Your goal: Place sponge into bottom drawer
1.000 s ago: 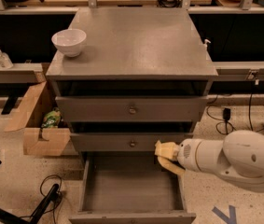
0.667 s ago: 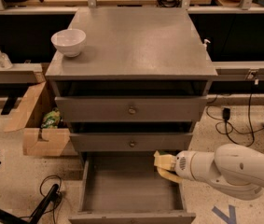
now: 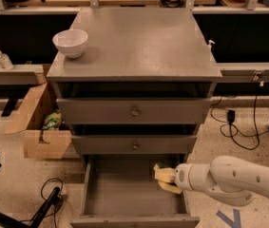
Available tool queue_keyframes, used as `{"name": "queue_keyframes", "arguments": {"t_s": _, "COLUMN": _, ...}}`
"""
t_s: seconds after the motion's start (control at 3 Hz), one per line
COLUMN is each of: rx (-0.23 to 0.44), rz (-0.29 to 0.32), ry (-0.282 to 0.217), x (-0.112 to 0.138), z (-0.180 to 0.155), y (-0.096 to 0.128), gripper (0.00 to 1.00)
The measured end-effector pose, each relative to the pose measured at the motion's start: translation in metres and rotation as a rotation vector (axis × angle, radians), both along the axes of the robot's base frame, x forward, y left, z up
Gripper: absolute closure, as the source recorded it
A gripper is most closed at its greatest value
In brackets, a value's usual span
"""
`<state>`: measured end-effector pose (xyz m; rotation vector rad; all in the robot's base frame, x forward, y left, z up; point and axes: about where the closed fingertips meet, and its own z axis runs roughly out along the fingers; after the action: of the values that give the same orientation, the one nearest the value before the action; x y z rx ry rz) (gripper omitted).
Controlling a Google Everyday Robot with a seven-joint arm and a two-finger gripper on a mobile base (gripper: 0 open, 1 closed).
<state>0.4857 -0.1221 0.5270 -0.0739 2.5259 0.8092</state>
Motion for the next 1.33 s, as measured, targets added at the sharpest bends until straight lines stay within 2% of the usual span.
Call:
{"name": "queue_keyframes", "arguments": {"t_s": 0.33, "rx": -0.002, "rz": -0.001, "ry": -0.005, "x": 0.001, "z": 0.004, "y": 0.000, "gripper": 1.00}}
{"name": "queue_keyframes", "arguments": {"t_s": 0.67, "rx": -0.033, "rz": 0.041, "ry": 0.006, "x": 0.017, "z": -0.022, "y": 0.016, "gripper": 1.00}}
{"name": "queue_keyframes", "arguments": {"t_s": 1.0, "rx": -0.079, "rz": 0.140, "ry": -0.067, "x": 0.055, "z": -0.069, "y": 0.022, "gripper": 1.00}}
{"name": "queue_keyframes", "arguments": {"t_s": 1.33, "rx": -0.130, "rz": 0.261, "ry": -0.120, "x": 0.093, "z": -0.133, "y": 0.021, "gripper": 1.00}}
